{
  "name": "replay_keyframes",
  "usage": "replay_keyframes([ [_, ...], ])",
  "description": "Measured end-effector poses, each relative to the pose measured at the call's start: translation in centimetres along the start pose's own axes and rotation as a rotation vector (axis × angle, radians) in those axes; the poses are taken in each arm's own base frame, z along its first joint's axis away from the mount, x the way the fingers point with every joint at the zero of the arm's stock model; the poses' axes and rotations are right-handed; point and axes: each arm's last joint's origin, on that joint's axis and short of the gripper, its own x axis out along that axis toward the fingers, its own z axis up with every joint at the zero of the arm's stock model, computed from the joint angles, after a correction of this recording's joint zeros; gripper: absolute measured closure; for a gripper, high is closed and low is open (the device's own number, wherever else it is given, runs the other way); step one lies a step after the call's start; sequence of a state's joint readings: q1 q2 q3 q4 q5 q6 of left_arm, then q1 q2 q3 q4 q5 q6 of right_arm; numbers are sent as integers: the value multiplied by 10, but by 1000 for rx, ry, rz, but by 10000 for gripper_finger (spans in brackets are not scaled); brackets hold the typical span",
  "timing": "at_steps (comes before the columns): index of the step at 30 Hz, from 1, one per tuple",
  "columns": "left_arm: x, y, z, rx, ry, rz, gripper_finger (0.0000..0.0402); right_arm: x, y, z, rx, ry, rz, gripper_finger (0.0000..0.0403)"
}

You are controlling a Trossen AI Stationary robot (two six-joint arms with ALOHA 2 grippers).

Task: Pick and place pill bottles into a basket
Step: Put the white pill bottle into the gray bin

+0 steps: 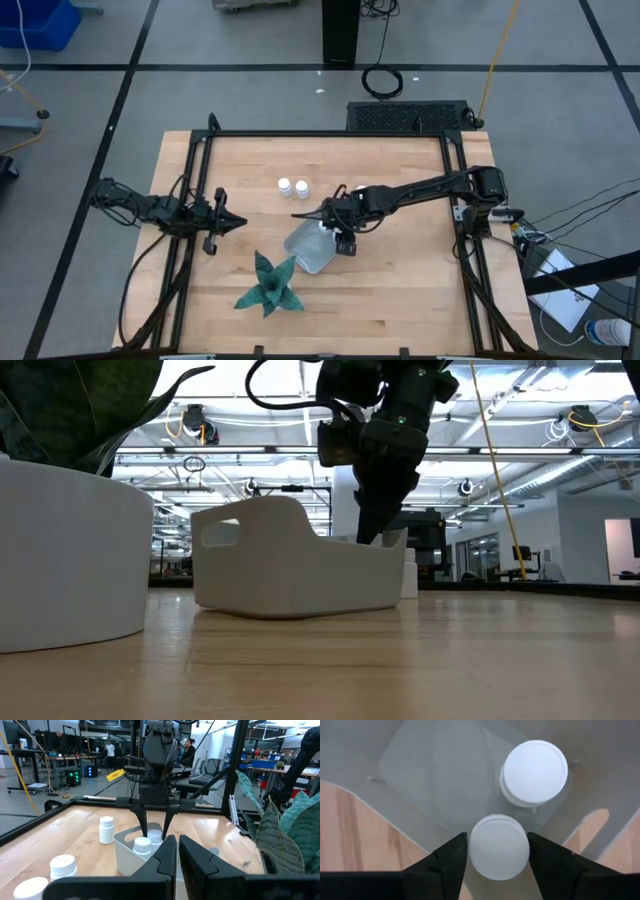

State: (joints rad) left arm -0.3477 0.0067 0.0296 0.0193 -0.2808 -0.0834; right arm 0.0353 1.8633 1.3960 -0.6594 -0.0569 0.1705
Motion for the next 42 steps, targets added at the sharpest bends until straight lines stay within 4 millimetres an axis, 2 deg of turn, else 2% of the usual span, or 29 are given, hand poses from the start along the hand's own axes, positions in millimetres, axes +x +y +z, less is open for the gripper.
replay_keyframes([
  [8, 0, 0, 0, 0, 0, 0, 376, -3, 1, -1, 23, 0, 0, 161],
  [16, 0, 0, 0, 0, 0, 0, 376, -32, 4, 1, 20, -82, 16, 149],
  [23, 0, 0, 0, 0, 0, 0, 376, -72, 6, 0, 107, -197, 47, 149],
  [28, 0, 0, 0, 0, -1, 0, 376, -110, 6, -1, 151, -342, 76, 149],
  [35, 0, 0, 0, 0, 0, 0, 376, -154, 3, -10, 181, -499, 18, 149],
  [42, 0, 0, 0, 0, 0, 0, 376, -179, 0, -23, 201, -550, -22, 149],
])
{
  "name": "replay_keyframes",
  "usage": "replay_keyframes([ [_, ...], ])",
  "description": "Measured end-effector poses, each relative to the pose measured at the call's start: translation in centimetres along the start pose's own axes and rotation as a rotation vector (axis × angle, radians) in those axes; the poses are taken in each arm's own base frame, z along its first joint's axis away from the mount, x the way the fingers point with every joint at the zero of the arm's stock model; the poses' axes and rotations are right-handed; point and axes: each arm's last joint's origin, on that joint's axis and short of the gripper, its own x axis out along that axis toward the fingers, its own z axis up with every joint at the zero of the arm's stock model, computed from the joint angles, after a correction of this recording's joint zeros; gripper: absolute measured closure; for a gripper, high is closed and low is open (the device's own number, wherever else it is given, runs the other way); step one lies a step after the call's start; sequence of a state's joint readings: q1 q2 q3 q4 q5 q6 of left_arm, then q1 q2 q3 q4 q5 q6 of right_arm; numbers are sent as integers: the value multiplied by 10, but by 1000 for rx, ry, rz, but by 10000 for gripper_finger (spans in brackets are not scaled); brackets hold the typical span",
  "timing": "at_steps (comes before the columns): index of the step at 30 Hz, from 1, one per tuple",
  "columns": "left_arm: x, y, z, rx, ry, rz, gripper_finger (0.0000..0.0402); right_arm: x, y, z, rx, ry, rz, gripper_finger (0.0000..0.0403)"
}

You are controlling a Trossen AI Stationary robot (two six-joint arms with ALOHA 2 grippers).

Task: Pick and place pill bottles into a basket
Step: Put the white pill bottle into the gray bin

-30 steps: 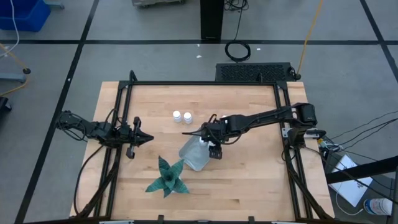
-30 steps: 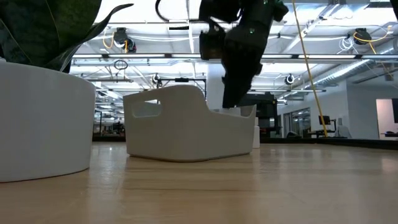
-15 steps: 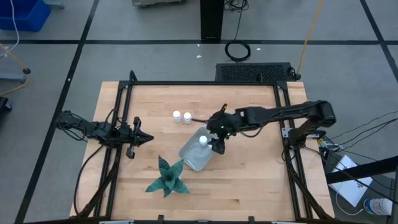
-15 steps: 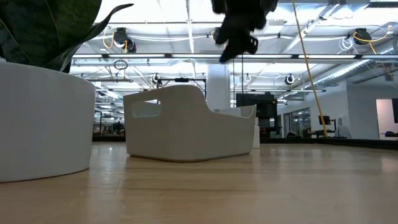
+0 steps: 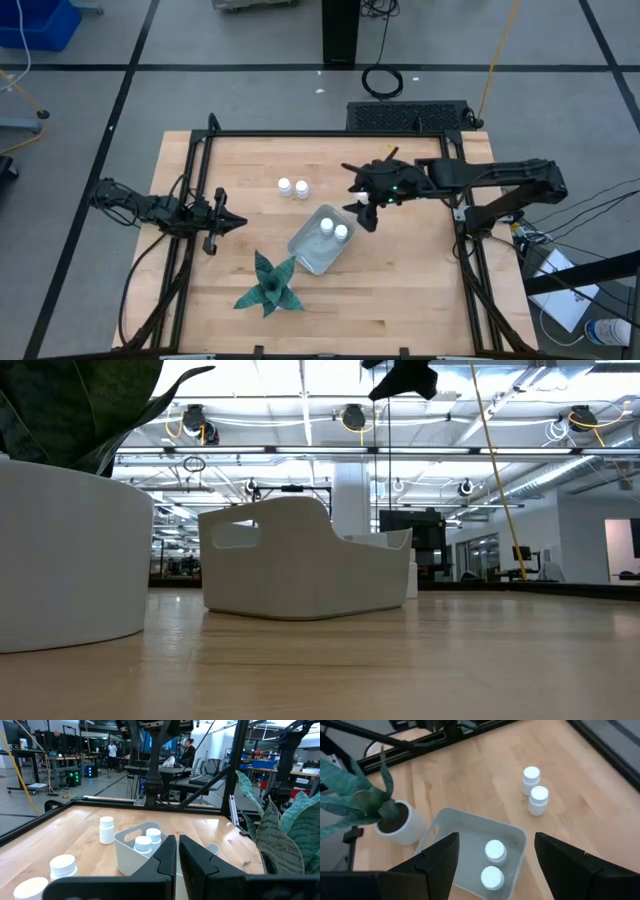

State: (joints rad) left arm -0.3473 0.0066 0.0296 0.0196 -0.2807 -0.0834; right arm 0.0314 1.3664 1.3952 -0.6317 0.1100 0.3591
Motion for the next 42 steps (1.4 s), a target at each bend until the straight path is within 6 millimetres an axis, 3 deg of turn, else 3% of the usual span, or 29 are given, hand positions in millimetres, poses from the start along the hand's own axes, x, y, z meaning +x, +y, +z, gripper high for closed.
replay_keyframes([
  [14, 0, 0, 0, 0, 0, 0, 376, -10, -13, 5, -98, -78, -210, 149],
  [36, 0, 0, 0, 0, 0, 0, 376, -8, -108, 20, 27, 7, -296, 149],
  [42, 0, 0, 0, 0, 0, 0, 376, 9, -113, 18, 55, 61, -232, 149],
])
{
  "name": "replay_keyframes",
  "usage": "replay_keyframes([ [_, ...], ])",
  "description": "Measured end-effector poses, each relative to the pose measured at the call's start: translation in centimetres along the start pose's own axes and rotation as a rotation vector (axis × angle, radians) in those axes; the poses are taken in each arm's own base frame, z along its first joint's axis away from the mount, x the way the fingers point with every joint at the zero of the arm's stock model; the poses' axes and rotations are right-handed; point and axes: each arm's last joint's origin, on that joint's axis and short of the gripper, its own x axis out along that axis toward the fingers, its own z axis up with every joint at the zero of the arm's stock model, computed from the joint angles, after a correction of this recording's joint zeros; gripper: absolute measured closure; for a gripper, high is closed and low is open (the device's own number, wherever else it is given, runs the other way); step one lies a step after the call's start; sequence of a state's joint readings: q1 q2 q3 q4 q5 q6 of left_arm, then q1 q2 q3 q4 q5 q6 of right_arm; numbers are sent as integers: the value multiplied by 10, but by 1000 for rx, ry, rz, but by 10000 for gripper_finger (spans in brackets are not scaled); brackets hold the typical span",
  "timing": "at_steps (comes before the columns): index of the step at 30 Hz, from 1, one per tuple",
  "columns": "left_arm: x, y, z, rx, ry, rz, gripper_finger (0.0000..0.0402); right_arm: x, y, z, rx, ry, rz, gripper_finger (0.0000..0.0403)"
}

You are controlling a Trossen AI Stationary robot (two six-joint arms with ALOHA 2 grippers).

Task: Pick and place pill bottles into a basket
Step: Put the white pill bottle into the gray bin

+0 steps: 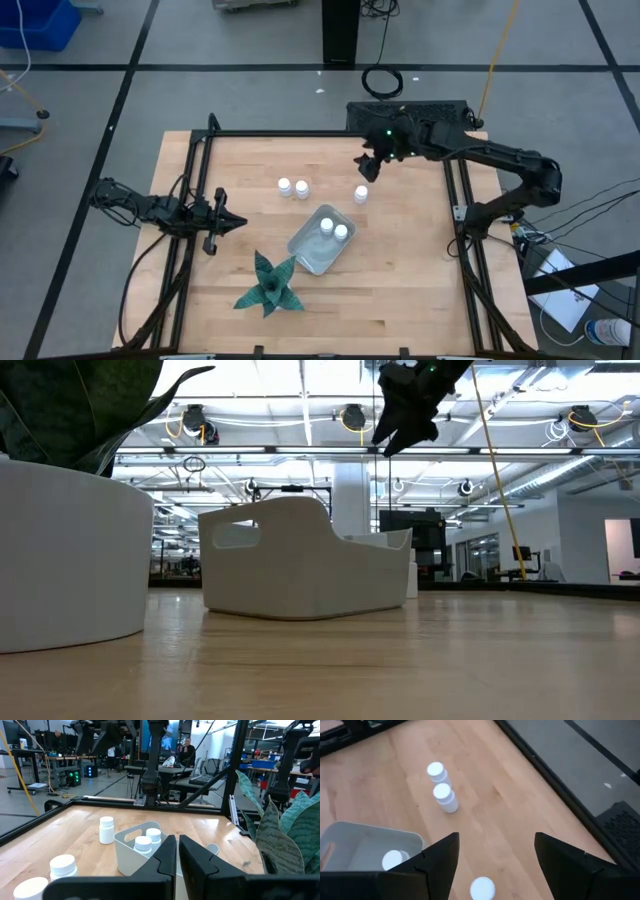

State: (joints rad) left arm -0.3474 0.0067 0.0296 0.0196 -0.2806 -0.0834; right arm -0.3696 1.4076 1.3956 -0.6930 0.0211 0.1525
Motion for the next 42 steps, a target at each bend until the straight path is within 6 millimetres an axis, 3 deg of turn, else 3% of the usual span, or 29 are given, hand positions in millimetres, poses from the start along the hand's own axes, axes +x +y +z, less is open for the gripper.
replay_keyframes([
  [11, 0, 0, 0, 0, 0, 0, 376, 23, 4, -6, -8, 86, 33, 149],
  [19, 0, 0, 0, 0, 0, 0, 376, 49, -1, -43, 66, 212, 25, 149],
  [24, 0, 0, 0, 0, 0, 0, 376, 66, 0, -62, 116, 212, 122, 149],
  [42, 0, 0, 0, 0, 0, 0, 376, 85, -3, -94, 119, 214, 66, 149],
])
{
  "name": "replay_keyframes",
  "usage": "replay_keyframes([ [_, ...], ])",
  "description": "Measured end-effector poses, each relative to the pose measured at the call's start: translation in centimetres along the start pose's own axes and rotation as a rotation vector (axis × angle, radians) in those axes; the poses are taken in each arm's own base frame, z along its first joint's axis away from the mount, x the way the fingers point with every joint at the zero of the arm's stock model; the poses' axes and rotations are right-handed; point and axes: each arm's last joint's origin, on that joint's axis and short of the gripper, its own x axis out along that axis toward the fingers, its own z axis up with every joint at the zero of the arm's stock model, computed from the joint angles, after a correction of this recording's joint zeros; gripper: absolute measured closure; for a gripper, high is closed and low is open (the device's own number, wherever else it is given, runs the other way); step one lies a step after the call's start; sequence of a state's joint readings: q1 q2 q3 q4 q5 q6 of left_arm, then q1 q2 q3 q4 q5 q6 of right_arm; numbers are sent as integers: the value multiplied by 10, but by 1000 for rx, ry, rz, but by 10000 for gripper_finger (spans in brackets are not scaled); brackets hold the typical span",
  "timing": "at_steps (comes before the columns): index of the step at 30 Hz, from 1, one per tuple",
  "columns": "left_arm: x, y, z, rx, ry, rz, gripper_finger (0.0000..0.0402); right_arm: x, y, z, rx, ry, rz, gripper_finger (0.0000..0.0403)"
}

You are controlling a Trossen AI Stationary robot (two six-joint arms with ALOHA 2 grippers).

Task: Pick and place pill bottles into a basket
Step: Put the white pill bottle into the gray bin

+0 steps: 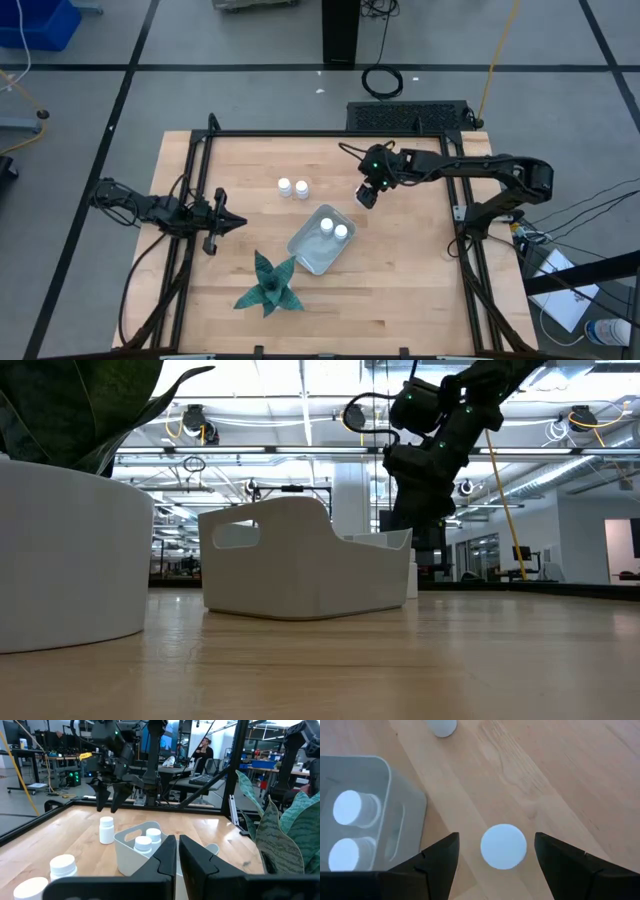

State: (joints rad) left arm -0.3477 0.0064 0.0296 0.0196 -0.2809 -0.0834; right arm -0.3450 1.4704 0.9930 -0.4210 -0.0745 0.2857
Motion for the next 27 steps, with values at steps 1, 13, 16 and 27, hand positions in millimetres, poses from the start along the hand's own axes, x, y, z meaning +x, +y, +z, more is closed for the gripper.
replay_keyframes([
  [1, 0, 0, 0, 0, 0, 0, 376, 1, 0, -1, 3, -1, 0, 149],
  [13, 0, 0, 0, 0, 0, 0, 376, 9, -2, -9, 7, -38, -11, 149],
  [16, 0, 0, 0, 0, 0, 0, 376, 9, -2, -7, 3, -50, -7, 149],
  [27, 0, 0, 0, 0, 1, 0, 376, 27, -2, -13, 0, 14, -45, 149],
])
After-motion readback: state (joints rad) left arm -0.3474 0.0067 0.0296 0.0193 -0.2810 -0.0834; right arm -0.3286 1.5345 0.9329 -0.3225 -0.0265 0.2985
